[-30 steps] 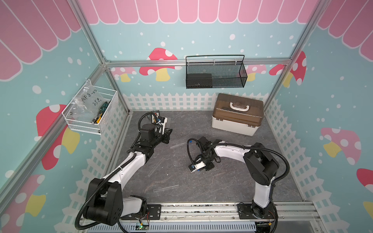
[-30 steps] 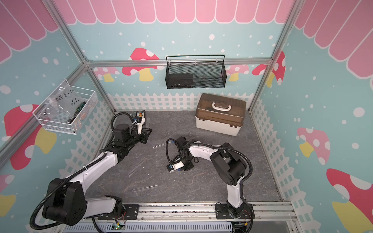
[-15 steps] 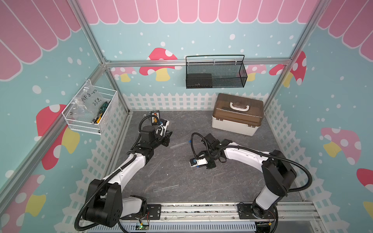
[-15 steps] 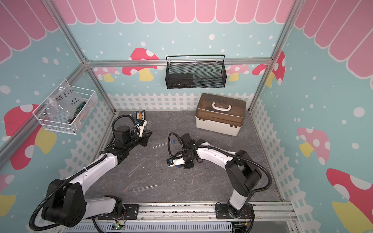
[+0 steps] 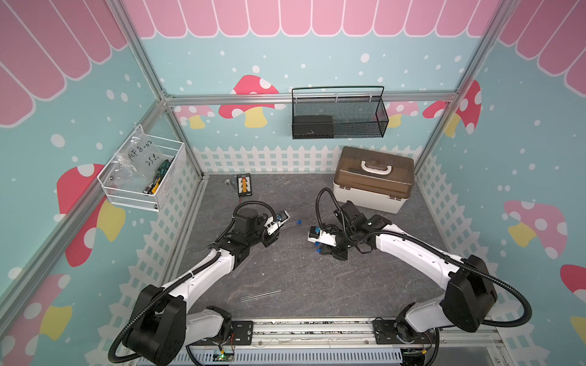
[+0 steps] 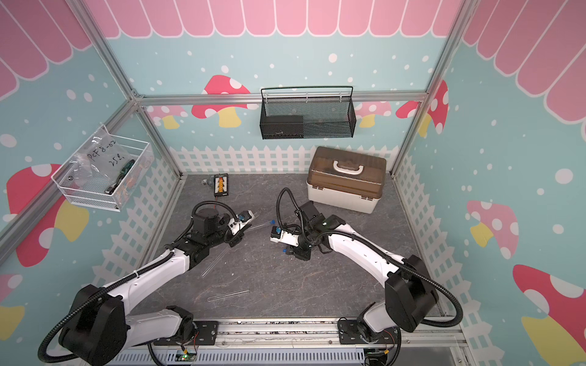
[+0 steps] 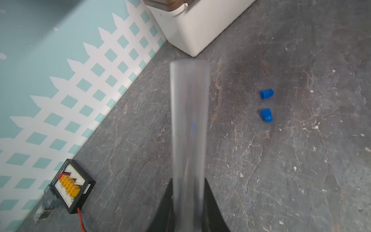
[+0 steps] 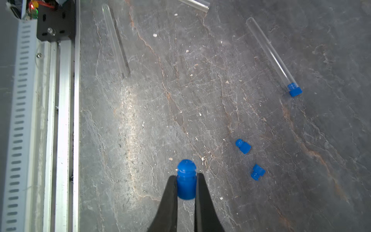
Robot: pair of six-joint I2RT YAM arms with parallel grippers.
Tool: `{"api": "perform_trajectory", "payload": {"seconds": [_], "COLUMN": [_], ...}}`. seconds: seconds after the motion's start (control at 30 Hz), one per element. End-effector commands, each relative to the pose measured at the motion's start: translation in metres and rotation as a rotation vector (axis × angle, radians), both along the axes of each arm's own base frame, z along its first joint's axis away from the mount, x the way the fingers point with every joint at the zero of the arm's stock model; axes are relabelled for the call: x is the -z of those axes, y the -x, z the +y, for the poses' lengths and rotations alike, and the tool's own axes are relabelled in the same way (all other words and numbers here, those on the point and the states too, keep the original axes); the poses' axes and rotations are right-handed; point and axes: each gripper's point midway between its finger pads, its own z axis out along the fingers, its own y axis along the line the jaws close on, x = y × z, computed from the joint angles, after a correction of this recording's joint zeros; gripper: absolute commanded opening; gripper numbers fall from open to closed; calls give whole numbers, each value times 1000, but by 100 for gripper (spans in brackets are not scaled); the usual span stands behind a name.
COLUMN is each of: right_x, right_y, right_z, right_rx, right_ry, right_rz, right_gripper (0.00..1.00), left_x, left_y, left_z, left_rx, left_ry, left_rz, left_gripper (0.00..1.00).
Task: Insert stoppers into test tubes
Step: Insert the stopper into the test tube.
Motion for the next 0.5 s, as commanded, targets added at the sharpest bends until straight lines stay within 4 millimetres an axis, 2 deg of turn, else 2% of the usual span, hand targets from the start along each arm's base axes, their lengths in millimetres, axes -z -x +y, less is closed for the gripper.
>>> {"api": "perform_trajectory", "payload": {"seconds": [0.0, 0.23, 0.47], "right_x": [-10, -18, -22], "right_y": [10, 15, 15], "right_z": [-4, 1, -1], "right_rx": [56, 97, 95], "right_ry": [-15, -7, 0], "right_rz": [66, 176, 169], "right_gripper": [5, 5, 5], "left_x": [15, 26, 23], "left_y": [19, 37, 43], "left_z": [-9, -31, -44], "left_rx": [140, 279, 318], "left_ry": [-179, -384, -428], "left_rz": [-79, -247, -374], "left_gripper": [0, 0, 0]}}
